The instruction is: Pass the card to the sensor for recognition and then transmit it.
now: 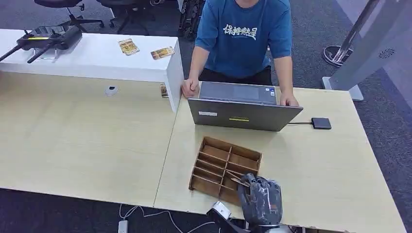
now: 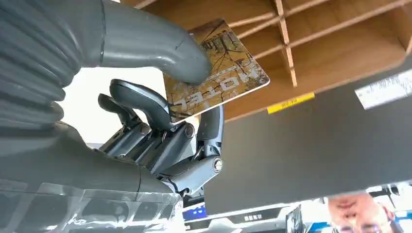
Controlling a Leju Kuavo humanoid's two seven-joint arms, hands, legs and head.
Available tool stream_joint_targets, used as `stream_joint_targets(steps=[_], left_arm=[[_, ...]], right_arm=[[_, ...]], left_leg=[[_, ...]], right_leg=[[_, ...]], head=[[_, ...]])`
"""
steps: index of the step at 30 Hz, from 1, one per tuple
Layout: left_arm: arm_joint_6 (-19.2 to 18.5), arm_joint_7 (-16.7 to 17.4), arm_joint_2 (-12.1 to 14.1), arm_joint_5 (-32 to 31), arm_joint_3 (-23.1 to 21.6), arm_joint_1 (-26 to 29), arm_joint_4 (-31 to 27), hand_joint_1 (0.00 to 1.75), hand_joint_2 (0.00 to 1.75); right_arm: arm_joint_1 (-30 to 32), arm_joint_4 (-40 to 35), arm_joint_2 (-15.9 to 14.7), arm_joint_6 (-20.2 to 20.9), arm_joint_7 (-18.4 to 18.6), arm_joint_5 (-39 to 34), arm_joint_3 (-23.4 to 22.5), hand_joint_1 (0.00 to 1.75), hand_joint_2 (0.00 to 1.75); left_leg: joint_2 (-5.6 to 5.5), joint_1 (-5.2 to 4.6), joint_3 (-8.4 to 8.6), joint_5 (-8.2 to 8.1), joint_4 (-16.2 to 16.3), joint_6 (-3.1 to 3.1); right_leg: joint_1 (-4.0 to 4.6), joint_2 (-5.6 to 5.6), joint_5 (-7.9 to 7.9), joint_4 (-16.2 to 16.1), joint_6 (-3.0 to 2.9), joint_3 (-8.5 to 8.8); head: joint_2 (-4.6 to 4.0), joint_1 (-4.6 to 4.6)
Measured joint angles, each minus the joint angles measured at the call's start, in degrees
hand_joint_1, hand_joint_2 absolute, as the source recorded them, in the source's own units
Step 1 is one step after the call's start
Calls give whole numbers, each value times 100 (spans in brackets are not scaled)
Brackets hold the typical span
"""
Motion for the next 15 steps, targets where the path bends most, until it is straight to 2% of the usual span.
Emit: stream_joint_targets(steps=[15], left_arm=[[42, -44, -9, 48, -46, 2, 0, 0, 0]], right_arm=[[122, -655, -2, -375, -216, -430, -415, 175, 175]], left_leg=[[0, 0, 0, 0, 0, 0]], right_leg=[[0, 0, 0, 0, 0, -1]], head=[[0, -2]])
